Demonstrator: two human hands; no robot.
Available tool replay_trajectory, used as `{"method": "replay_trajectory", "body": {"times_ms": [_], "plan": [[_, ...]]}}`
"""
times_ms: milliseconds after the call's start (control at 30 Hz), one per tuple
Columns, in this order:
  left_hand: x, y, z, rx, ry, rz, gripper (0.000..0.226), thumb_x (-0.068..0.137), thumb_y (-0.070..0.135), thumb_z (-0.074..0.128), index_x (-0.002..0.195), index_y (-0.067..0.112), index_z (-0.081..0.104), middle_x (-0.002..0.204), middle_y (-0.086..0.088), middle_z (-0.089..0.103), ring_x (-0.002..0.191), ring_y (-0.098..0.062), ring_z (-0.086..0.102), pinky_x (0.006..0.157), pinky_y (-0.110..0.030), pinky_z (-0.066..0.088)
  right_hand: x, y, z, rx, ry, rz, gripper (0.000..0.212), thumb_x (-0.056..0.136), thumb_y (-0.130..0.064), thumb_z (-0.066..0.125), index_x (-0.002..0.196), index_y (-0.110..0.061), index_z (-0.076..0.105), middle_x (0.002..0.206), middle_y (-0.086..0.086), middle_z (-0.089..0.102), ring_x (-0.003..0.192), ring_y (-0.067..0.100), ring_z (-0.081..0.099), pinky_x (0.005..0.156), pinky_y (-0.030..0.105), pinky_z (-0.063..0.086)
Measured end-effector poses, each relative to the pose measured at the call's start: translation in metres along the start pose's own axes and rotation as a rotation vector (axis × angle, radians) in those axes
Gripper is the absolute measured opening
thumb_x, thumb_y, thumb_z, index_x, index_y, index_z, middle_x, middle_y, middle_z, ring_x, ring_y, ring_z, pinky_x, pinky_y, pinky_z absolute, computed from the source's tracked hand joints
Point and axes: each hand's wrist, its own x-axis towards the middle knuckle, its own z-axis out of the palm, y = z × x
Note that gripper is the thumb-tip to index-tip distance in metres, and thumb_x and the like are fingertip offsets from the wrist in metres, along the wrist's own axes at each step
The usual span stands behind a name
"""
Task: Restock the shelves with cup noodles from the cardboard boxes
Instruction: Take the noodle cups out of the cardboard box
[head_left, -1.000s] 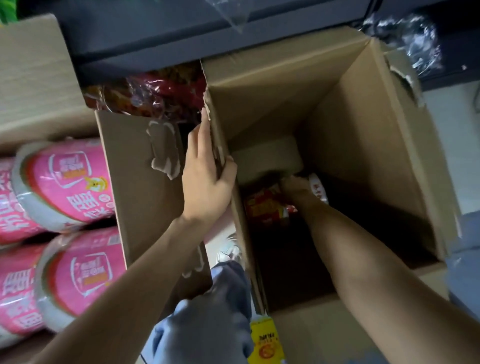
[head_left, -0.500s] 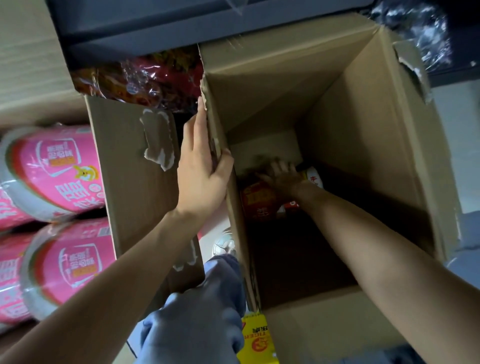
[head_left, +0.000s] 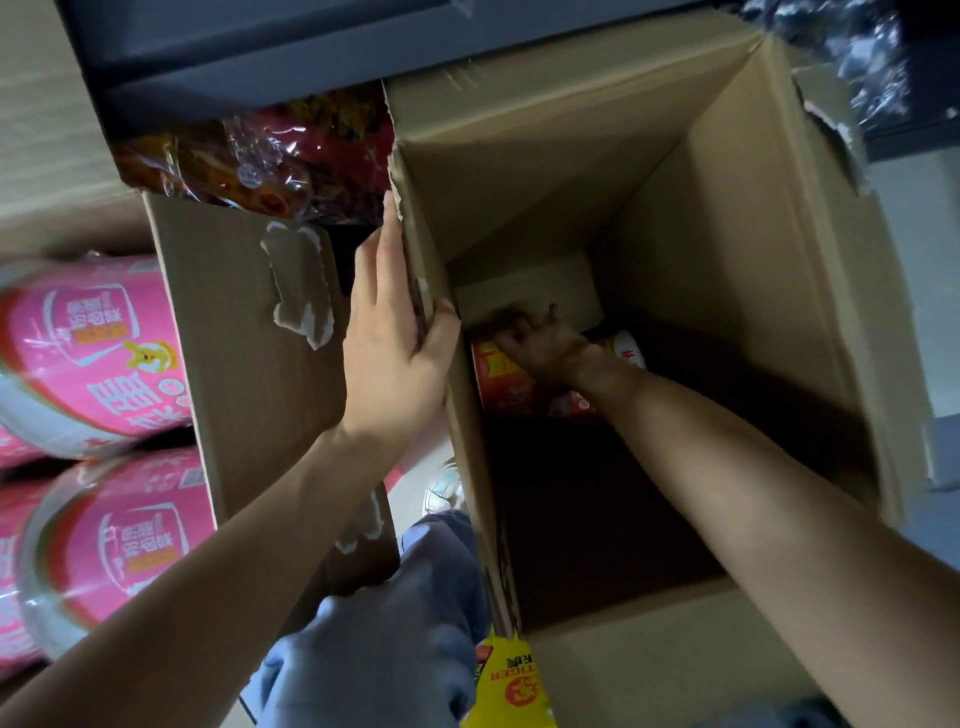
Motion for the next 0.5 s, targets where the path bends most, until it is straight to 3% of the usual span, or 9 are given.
{"method": "replay_trajectory", "body": {"times_ms": [67, 167, 300, 400, 500], "plan": [[0.0, 0.002, -0.001, 0.005, -0.001, -0.011, 0.075, 0.083, 0.015, 0.046, 0.151, 0.017, 0.014, 0.138, 0.009, 0.032, 0.118, 0.008, 0.031, 0.086, 0.003, 0.026, -0.018, 0.008, -0.028, 0.077, 0.041, 0.059, 0.122, 0.063, -0.047, 0.081, 0.151, -0.02, 0.001, 0.149, 0.02, 0.024, 0.137, 0.038, 0.026, 0.109, 0.058, 0.02], [0.0, 0.007, -0.006, 0.031, -0.016, -0.041, 0.076, 0.084, 0.024, 0.045, 0.152, 0.02, 0.01, 0.145, -0.001, 0.033, 0.127, -0.007, 0.035, 0.092, -0.016, 0.035, -0.062, 0.017, -0.062, 0.175, 0.205, 0.115, 0.124, 0.058, -0.053, 0.08, 0.151, -0.024, 0.004, 0.145, 0.018, 0.031, 0.135, 0.038, 0.027, 0.112, 0.057, 0.015], [-0.002, 0.019, -0.021, 0.22, -0.059, -0.104, 0.082, 0.088, 0.046, 0.059, 0.152, 0.021, 0.014, 0.153, -0.005, 0.021, 0.139, -0.024, 0.023, 0.107, -0.041, 0.031, -0.146, 0.015, -0.096, 0.037, 0.492, 0.15, 0.121, 0.052, -0.051, 0.083, 0.149, -0.018, 0.018, 0.145, 0.021, 0.032, 0.136, 0.039, 0.027, 0.111, 0.057, 0.02], [-0.01, 0.047, -0.043, 0.17, -0.017, -0.098, 0.078, 0.076, 0.064, 0.054, 0.14, 0.024, 0.039, 0.152, -0.004, 0.021, 0.14, -0.024, 0.017, 0.111, -0.037, 0.024, -0.22, 0.006, -0.121, -0.145, 0.662, 0.177, 0.119, 0.049, -0.038, 0.087, 0.147, -0.012, 0.024, 0.146, 0.023, 0.036, 0.137, 0.038, 0.031, 0.109, 0.058, 0.025], [-0.018, 0.091, -0.072, -0.256, -0.179, -0.172, 0.057, 0.077, 0.056, 0.062, 0.125, 0.027, 0.055, 0.141, -0.001, 0.045, 0.124, -0.007, 0.043, 0.107, -0.025, 0.034, -0.294, -0.004, -0.15, -0.335, 0.85, 0.174, 0.095, 0.069, -0.025, 0.073, 0.148, -0.011, 0.024, 0.15, 0.021, 0.033, 0.139, 0.035, 0.032, 0.11, 0.061, 0.021]]}}
